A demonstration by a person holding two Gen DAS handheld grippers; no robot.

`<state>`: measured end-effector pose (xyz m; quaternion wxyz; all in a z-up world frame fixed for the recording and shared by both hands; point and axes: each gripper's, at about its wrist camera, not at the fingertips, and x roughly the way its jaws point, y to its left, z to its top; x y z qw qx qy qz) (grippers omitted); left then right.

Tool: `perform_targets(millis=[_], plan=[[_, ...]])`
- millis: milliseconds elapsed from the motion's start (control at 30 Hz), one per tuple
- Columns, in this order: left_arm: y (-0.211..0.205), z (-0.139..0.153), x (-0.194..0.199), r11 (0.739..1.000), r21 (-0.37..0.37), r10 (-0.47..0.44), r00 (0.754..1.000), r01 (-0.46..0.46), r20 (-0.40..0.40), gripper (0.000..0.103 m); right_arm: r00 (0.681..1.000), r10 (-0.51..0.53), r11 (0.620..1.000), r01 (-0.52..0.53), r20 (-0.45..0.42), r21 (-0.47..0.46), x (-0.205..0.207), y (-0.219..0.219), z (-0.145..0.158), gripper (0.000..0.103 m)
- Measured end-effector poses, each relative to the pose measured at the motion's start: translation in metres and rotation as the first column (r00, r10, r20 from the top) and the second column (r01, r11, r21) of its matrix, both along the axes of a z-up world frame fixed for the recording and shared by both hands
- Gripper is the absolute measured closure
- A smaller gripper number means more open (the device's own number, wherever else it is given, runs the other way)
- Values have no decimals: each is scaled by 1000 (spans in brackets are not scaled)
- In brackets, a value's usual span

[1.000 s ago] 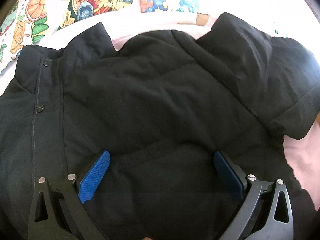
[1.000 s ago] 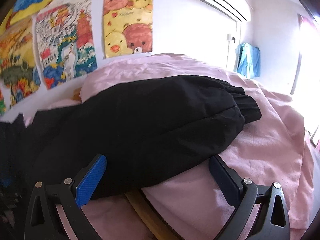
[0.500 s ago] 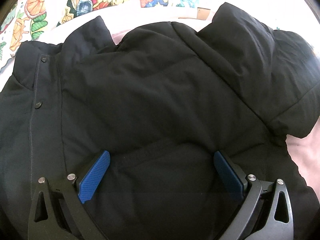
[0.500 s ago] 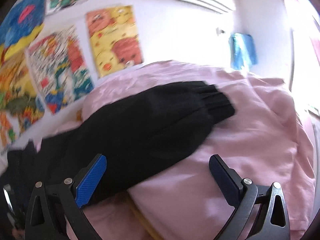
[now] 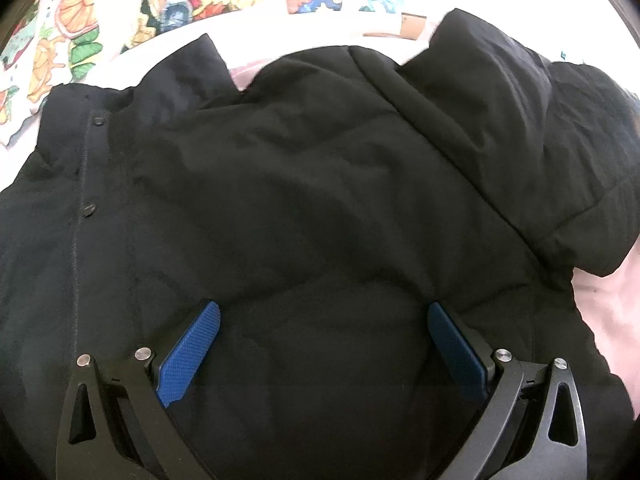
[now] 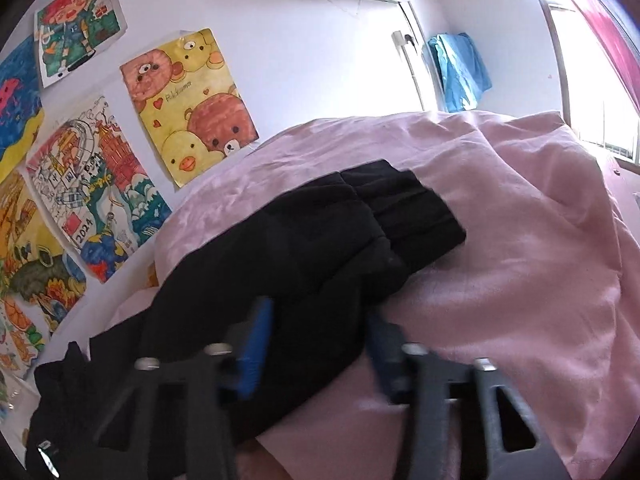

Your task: Fold large clothes

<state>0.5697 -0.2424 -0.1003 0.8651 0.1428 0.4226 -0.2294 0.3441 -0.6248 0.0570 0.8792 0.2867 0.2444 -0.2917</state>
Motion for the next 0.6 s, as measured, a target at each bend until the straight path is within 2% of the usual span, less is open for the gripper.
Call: perform_targets(millis=[33,100,200,300,433,533,600], plan=[[5,2,-1,1000,0,5,1000,-5,-1,1,1000,6,1000,-6,7,-12,0,1,2,86],[9,9,-5,1000,-10,12,1000,-12,-7,1,999,22,999,-21,33,-46,-2,6,9,91],[18,20,-10,999,-49,16,999,-18,-42,1,995,63,991,-53,75,-119,-1,21,26,93],[32,33,-14,996,-81,31,992,-41,-120,1,984,132,967,-102,121,-232,4,49,51,94],[53,55,-25,995,-94,26,992,-38,-125,1,950,267,911,-195,159,-362,19,100,82,94],[83,78,-34,991,-120,53,992,-67,-112,1,910,383,851,-280,161,-444,37,150,96,94],[106,91,-41,982,-161,81,990,-100,-117,1,871,467,804,-345,155,-484,49,184,100,94]])
